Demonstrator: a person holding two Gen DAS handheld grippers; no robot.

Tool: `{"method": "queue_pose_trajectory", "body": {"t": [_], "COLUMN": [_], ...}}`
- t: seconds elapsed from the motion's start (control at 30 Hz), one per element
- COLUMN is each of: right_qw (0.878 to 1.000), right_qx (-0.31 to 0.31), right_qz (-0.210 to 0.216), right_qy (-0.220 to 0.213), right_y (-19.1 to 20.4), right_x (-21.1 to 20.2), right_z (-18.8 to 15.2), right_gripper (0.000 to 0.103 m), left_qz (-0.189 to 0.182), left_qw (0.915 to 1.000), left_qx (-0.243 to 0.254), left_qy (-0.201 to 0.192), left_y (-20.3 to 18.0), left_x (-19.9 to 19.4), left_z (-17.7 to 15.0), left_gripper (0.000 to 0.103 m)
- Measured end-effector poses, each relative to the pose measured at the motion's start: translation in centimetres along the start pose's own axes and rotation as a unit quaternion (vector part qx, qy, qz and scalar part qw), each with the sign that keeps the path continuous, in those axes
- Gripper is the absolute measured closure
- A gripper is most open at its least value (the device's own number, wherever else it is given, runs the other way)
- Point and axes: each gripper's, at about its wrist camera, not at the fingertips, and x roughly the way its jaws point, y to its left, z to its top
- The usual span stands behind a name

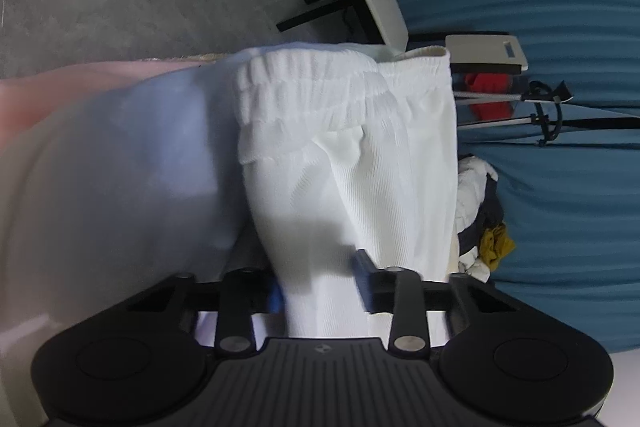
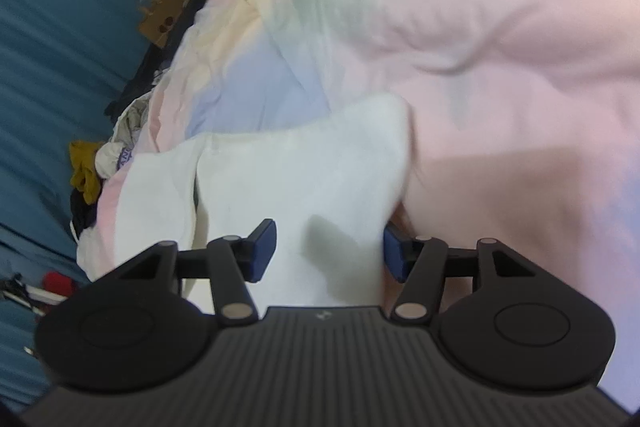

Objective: Fold clothes
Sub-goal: 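Grasp the waistband with the right tool while the left tool holds the cuffs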

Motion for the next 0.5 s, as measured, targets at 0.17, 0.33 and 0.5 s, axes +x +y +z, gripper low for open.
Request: {"method": "queue_pose_trajectory", "body": {"t": [0.17, 0.33, 0.5], "right_qw": [0.999, 0.993, 0.989], "right_qx": [-0.014, -0.065, -0.079], "right_qz": [0.020, 0.056, 0.060], "right_qy": [-0.030, -0.086, -0.113], "right_y": [-0.5, 1.4, 2.0], "right_x": [-0.7, -3.5, -5.0], "right_z": [0.4, 0.2, 0.5], "right_gripper": [0.096, 0.097, 0.097], "left_qz": [0.006, -0.001, -0.005], "left_qw": [0.9985, 0.9911, 0.9810], "left_qx": [0.046, 0.117, 0.169], "left_qy": [-0.028, -0.064, -0.095], "left_y": [-1.5, -3.9, -5.9], "left_x": [-0.9, -2.7, -4.4], "left_z": [-1.2, -2.9, -4.8], "left_gripper": [0.091, 0.096, 0.096]}}
